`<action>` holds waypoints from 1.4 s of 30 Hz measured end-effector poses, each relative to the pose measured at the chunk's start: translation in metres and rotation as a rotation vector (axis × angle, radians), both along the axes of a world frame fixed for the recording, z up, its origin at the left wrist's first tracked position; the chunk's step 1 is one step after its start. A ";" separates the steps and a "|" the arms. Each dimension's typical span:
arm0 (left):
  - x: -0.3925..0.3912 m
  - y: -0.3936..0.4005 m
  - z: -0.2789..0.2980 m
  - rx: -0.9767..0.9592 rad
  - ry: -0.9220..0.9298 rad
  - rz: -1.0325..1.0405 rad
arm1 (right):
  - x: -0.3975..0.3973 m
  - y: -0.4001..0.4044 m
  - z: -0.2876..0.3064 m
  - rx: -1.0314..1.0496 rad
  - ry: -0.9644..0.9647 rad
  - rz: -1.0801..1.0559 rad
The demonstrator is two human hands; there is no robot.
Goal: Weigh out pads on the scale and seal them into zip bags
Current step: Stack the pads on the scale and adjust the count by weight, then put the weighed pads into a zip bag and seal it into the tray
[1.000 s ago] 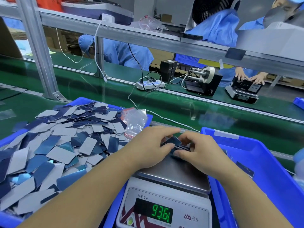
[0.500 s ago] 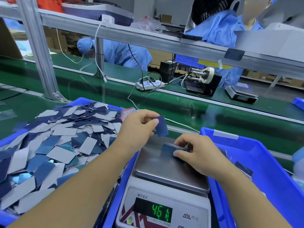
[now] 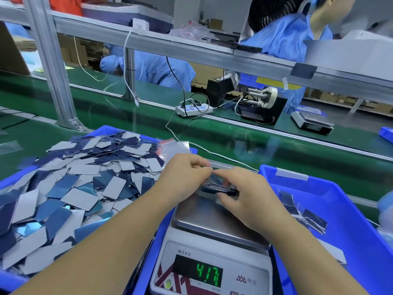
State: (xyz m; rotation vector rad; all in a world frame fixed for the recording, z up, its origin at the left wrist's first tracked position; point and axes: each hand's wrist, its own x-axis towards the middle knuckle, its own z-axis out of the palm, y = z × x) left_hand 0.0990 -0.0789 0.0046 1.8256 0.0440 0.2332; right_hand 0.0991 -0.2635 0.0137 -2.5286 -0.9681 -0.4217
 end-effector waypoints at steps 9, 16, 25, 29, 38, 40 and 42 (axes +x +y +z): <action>-0.004 0.002 0.001 0.393 -0.003 -0.111 | 0.005 -0.006 0.000 0.027 0.028 -0.104; -0.016 -0.011 0.008 0.101 0.041 -0.296 | 0.010 -0.012 0.001 0.086 0.254 -0.160; -0.021 -0.017 0.009 0.060 0.062 -0.591 | 0.011 -0.005 -0.004 0.046 0.216 -0.143; -0.023 -0.017 0.009 0.006 0.021 -0.641 | 0.009 -0.002 -0.005 0.059 0.231 -0.170; 0.015 0.041 0.001 0.313 0.006 0.248 | 0.006 -0.020 0.010 0.260 0.792 -0.057; 0.023 0.055 -0.010 0.541 0.165 0.305 | 0.007 -0.022 0.008 0.107 0.682 -0.137; 0.029 0.060 -0.021 0.725 0.281 0.310 | 0.009 -0.023 0.008 0.095 0.563 -0.203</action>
